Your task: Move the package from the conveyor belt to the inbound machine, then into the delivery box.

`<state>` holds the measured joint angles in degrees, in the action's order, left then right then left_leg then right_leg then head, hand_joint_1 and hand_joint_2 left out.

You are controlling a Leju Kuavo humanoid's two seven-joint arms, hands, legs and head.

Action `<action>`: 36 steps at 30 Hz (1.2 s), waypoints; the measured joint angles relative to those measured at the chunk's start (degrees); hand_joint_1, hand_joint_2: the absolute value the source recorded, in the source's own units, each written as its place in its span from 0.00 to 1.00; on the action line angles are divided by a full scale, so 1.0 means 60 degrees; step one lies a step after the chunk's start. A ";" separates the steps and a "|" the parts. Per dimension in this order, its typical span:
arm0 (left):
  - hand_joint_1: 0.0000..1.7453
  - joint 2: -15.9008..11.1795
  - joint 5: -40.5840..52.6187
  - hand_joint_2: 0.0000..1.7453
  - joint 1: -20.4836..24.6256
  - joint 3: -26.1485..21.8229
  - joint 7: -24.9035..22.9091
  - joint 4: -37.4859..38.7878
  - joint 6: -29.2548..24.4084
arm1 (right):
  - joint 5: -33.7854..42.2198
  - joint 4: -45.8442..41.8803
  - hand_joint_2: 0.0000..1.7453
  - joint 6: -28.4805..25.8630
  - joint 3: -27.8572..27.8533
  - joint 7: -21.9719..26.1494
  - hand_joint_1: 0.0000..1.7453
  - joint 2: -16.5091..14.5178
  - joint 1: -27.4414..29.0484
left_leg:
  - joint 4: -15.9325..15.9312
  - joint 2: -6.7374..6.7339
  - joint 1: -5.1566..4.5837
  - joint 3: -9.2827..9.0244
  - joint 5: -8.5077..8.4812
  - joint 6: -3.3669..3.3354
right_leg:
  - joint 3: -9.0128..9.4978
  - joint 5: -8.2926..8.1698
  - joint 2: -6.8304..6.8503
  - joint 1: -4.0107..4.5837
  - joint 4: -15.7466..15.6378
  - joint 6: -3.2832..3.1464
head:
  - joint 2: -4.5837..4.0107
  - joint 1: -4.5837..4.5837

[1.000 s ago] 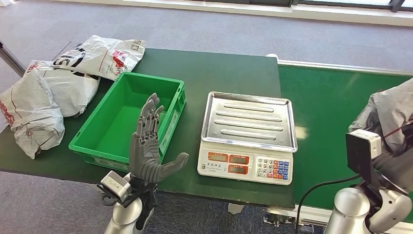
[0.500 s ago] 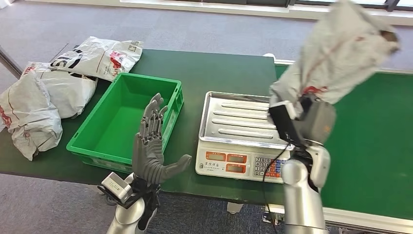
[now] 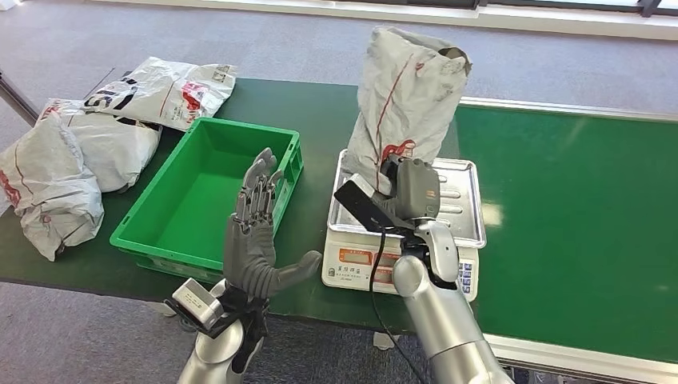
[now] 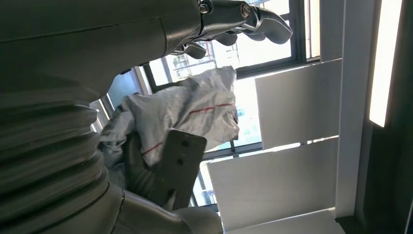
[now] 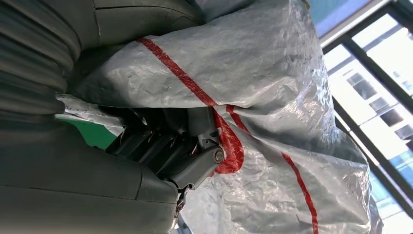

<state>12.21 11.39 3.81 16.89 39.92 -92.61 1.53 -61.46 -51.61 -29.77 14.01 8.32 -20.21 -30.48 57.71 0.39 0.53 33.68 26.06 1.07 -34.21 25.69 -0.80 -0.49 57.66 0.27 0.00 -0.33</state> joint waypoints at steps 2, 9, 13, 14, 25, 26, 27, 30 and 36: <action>0.00 0.0008 -0.0005 1.00 0.0058 0.0001 -0.0015 0.0011 0.0000 | -0.0035 0.0169 1.00 -0.0023 0.0171 -0.0041 1.00 -0.0016 -0.0075 | 0.0000 0.0001 0.0000 -0.0001 -0.0001 0.0001 | 0.0000 0.0000 0.0000 0.0001 0.0000 0.0000 | 0.0000 0.0000; 0.00 0.0013 -0.0005 1.00 0.0074 0.0001 -0.0020 0.0022 0.0000 | 0.0047 0.0524 1.00 -0.0098 0.0432 -0.0066 1.00 -0.0019 -0.0237 | 0.0000 -0.0001 0.0000 0.0000 -0.0002 0.0003 | -0.0003 -0.0003 0.0000 0.0003 0.0001 -0.0004 | 0.0000 0.0000; 0.00 0.0013 -0.0005 1.00 0.0074 0.0001 -0.0025 0.0022 -0.0022 | 0.0118 0.0648 1.00 -0.0094 0.0504 -0.0013 1.00 -0.0019 -0.0272 | 0.0000 0.0000 0.0000 0.0002 -0.0002 0.0003 | -0.0004 -0.0002 0.0000 0.0002 0.0001 -0.0004 | 0.0000 0.0000; 0.00 0.0013 -0.0006 1.00 0.0074 0.0001 -0.0026 0.0022 -0.0028 | 0.0131 0.0677 1.00 -0.0093 0.0525 -0.0004 1.00 -0.0019 -0.0273 | 0.0000 0.0000 0.0000 0.0003 -0.0001 0.0003 | -0.0005 -0.0002 0.0000 0.0002 0.0001 -0.0004 | 0.0000 0.0000; 0.00 0.0017 0.0005 1.00 0.0085 0.0001 -0.0045 0.0122 -0.0159 | 0.0164 0.0860 0.00 -0.0985 0.0706 0.0102 0.00 -0.0046 -0.0357 | 0.0000 -0.0001 0.0000 0.0001 -0.0002 0.0003 | -0.0006 -0.0003 -0.0001 0.0002 0.0001 -0.0004 | 0.0000 0.0000; 0.00 0.0018 0.0009 1.00 0.0089 0.0001 -0.0044 0.0145 -0.0170 | 0.0166 0.0859 0.00 -0.1016 0.0711 0.0089 0.00 -0.0056 -0.0371 | 0.0000 -0.0001 0.0000 0.0001 -0.0002 0.0003 | -0.0007 -0.0003 -0.0001 0.0002 0.0001 -0.0005 | 0.0000 0.0000; 0.00 0.0019 0.0012 1.00 0.0092 0.0001 -0.0043 0.0165 -0.0179 | 0.0166 0.0858 0.00 -0.1018 0.0719 0.0077 0.00 -0.0061 -0.0378 | 0.0000 -0.0001 0.0000 0.0001 -0.0002 0.0003 | -0.0007 -0.0003 -0.0001 0.0002 0.0001 -0.0005 | 0.0000 0.0000; 0.00 0.0020 0.0014 1.00 0.0098 0.0001 -0.0041 0.0214 -0.0191 | 0.0163 0.0857 0.00 -0.1025 0.0750 0.0048 0.00 -0.0069 -0.0386 | 0.0000 -0.0001 0.0000 0.0002 -0.0002 0.0003 | -0.0007 -0.0003 -0.0001 0.0002 0.0001 -0.0005 | 0.0000 0.0000; 0.00 0.0020 0.0014 1.00 0.0106 0.0001 -0.0031 0.0260 -0.0201 | 0.0164 0.0857 0.00 -0.1034 0.0808 0.0041 0.00 -0.0070 -0.0398 | 0.0000 -0.0001 0.0000 0.0002 -0.0002 0.0003 | -0.0008 -0.0003 -0.0001 0.0002 0.0001 -0.0005 | 0.0000 0.0000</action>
<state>12.33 11.47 4.45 16.90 39.74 -91.05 0.32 -60.47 -46.47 -35.98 18.86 8.56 -20.63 -32.87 57.71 0.38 0.53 33.70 26.05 1.08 -34.25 25.68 -0.81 -0.47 57.66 0.24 0.00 -0.33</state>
